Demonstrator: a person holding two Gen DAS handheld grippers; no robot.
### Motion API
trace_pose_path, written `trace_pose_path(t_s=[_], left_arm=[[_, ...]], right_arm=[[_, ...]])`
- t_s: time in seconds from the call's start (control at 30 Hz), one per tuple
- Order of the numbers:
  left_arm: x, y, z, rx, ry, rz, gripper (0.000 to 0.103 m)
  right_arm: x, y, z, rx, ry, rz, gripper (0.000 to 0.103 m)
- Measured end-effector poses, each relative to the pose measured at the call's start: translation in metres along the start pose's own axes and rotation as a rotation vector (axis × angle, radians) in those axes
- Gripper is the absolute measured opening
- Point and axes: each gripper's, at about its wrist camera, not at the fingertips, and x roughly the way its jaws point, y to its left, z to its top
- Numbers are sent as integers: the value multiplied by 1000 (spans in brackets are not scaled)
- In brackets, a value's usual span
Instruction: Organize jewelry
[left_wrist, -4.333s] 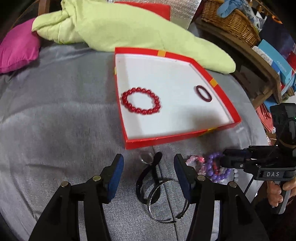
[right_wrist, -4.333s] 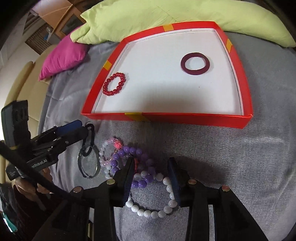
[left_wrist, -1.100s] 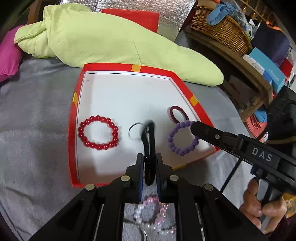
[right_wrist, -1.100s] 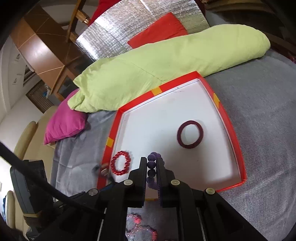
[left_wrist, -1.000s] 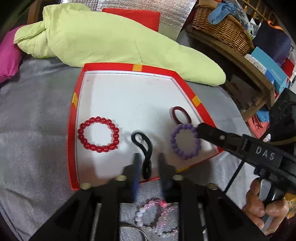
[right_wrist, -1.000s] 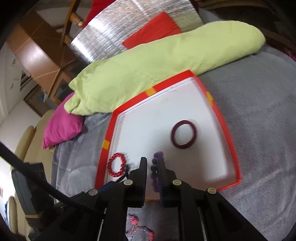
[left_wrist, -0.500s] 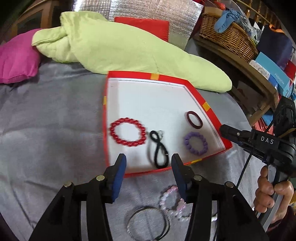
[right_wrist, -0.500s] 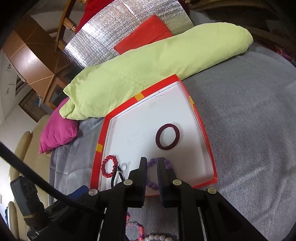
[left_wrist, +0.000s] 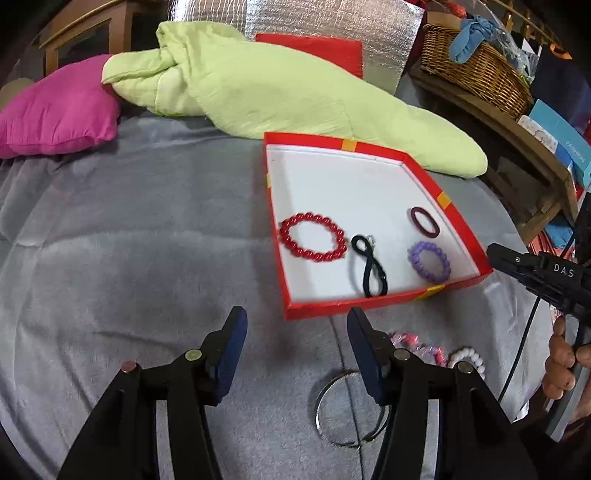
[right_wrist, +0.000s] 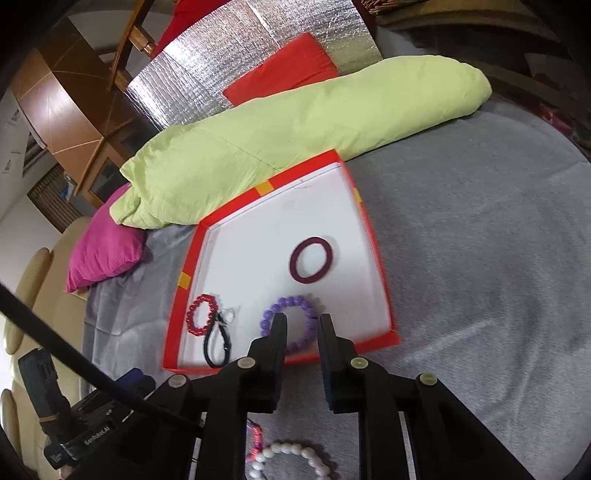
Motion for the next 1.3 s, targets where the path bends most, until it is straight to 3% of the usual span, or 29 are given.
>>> trace_pose_path(t_s=[0.13,0.27,0.53,0.77,0.83,1.3], left_arm=[[-1,2,-8,7,20,9,58],[-3,5,-14,21,36,23,58],[-2,7,-15,26,47,19,58],[-2,2,-13,37,50,10,58],[-1,0,-13,45,55,8,58],[8,-9,-17,95,108,5,58]], right_arm=[[-1,-4,-6,-22,42,11,19],[5,3,-17,-101,141,68,19],[29,51,-54,-371,320,134,19],[46,73,-79,-534,330,25,19],[46,72,-80,-551,308,1,13],[44,16,-37,-256,238,-111,9]])
